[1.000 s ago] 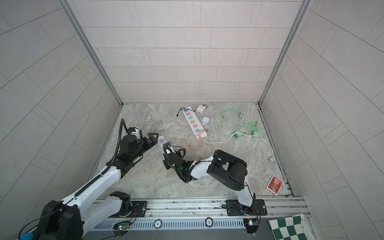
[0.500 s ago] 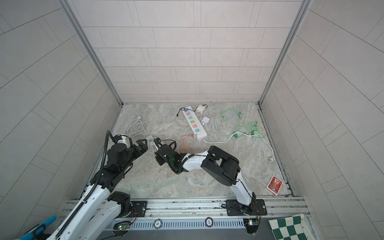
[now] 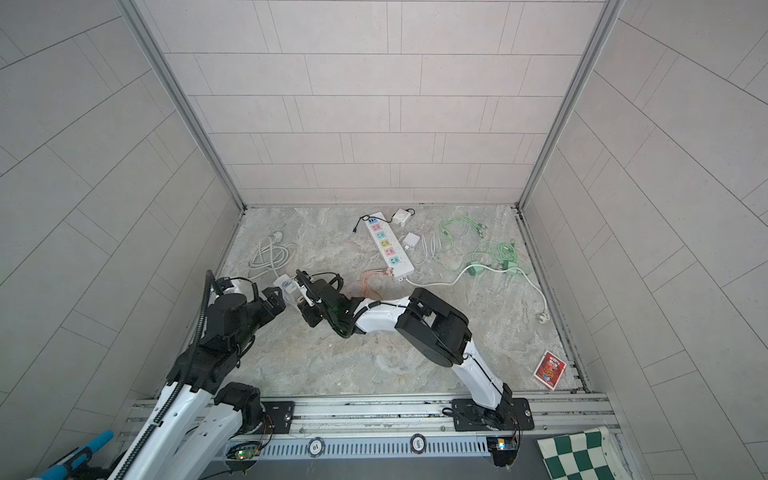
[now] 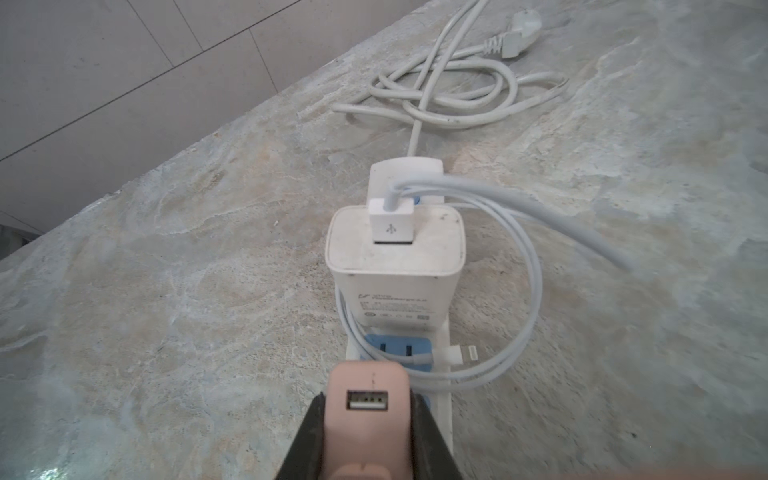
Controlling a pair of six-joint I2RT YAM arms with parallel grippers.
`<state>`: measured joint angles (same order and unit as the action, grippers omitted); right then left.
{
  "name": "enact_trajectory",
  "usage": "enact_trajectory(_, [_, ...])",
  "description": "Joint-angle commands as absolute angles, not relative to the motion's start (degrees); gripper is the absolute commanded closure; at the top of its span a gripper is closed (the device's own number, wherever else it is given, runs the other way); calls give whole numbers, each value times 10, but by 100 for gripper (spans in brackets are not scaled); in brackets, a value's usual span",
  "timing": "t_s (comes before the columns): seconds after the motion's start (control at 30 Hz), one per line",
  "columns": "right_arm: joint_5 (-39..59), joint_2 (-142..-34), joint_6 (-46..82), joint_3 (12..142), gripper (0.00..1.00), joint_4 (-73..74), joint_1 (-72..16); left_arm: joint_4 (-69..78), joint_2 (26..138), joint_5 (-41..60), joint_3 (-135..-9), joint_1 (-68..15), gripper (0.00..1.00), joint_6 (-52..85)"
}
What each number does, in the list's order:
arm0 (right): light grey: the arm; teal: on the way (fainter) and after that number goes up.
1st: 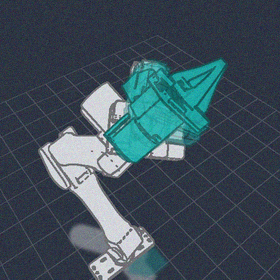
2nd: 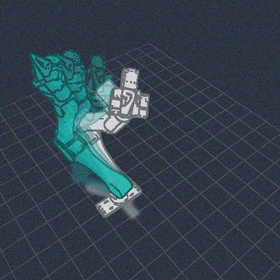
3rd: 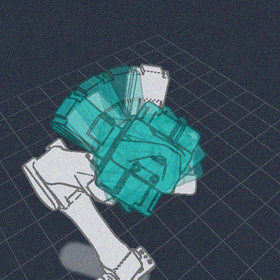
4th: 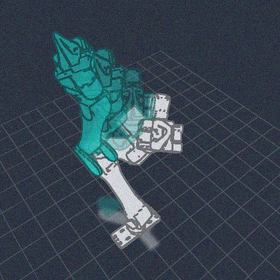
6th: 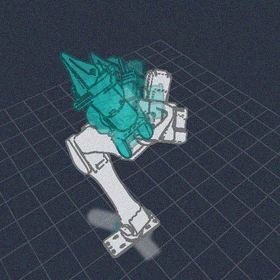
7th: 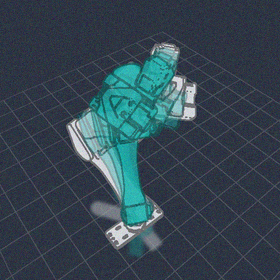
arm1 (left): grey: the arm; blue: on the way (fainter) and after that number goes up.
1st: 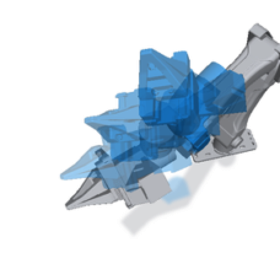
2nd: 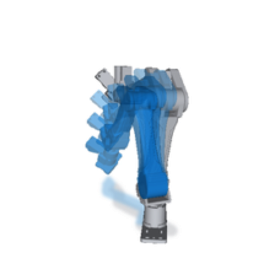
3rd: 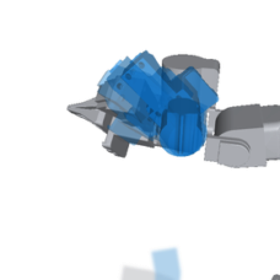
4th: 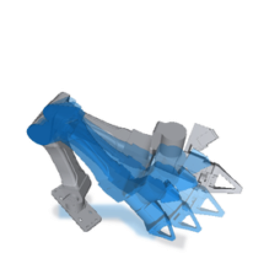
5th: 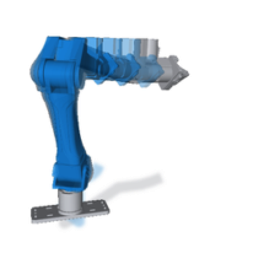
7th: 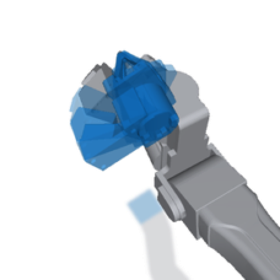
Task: Insert the plug
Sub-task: 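Push the pink charger down into the blue socket with the right gripper, then open the right gripper off the pink charger and move to the colourful strip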
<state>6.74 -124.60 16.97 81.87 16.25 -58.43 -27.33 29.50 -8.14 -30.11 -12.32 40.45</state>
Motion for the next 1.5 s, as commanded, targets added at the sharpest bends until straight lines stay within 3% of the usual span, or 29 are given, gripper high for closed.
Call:
enact_trajectory(0.0, [146,-1296,160,836,93,29,-588,-312,280,-96,-323,-119,0,397])
enact_trajectory(0.1, [133,-1297,153,846,88,16,-586,-331,271,-99,-332,-118,0,396])
enact_trajectory(0.33, [104,-1256,146,835,56,-4,-583,-346,251,-96,-332,-118,0,399])
enact_trajectory(0.57, [82,-1102,159,730,43,-10,-540,-339,288,-84,-352,-118,0,369])
enact_trajectory(0.77, [120,-977,143,656,42,-31,-489,-307,338,-48,-348,-119,0,358])
enact_trajectory(0.93, [103,-946,143,665,42,-103,-399,-269,374,-5,-345,-120,0,351])
enact_trajectory(1.1, [49,-1004,135,730,42,-166,-308,-261,411,9,-367,-131,0,334])
enact_trajectory(1.27, [-15,-1089,117,835,41,-262,-270,-261,462,38,-386,-133,0,300])
enact_trajectory(1.47, [4,-1179,112,930,41,-331,-250,-240,476,37,-353,-133,4,295])
